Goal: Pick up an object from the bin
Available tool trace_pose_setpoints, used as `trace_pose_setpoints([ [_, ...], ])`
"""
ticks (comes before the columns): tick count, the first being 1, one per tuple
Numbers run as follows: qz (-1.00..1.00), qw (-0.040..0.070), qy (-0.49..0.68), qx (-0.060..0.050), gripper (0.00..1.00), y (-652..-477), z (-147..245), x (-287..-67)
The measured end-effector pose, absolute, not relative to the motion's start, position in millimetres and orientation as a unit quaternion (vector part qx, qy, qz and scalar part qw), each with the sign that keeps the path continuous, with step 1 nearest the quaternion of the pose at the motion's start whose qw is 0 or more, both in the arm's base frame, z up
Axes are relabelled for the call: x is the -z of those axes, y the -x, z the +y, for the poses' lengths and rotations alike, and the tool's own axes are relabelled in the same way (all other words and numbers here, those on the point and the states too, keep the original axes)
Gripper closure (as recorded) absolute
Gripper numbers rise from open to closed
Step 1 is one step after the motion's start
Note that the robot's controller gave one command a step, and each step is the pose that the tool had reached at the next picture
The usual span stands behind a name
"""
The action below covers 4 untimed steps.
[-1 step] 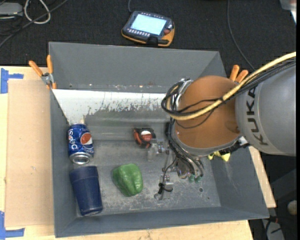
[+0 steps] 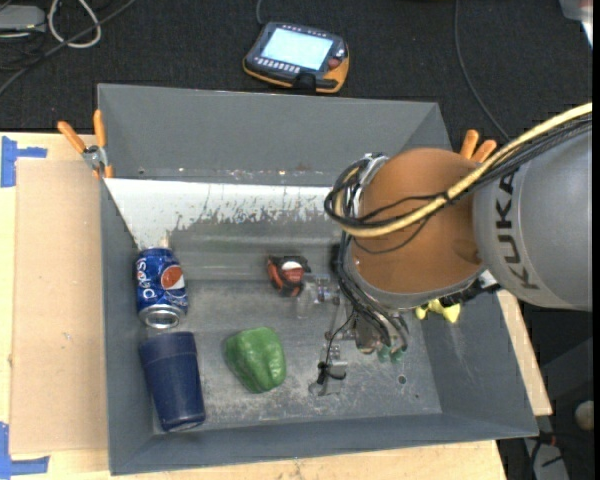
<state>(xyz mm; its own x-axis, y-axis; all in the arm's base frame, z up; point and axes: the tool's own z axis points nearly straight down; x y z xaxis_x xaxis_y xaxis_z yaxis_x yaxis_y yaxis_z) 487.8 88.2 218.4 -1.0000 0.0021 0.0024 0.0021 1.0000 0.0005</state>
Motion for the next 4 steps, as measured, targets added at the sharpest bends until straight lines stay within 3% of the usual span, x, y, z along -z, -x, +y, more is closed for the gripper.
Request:
trace_pose_setpoints([
  [1, -0.996, 0.0, 0.087, 0.001, 0.0, -497.9, 134, -108],
  [2, -0.987, -0.001, 0.162, 0.001, 0.0, -508.0, 143, -131],
  [3, -0.985, 0.002, 0.174, 0.001, 0.0, -507.5, 153, -105],
  [4, -0.979, 0.0, 0.205, 0.0, 0.0, -509.2, 128, -68],
])
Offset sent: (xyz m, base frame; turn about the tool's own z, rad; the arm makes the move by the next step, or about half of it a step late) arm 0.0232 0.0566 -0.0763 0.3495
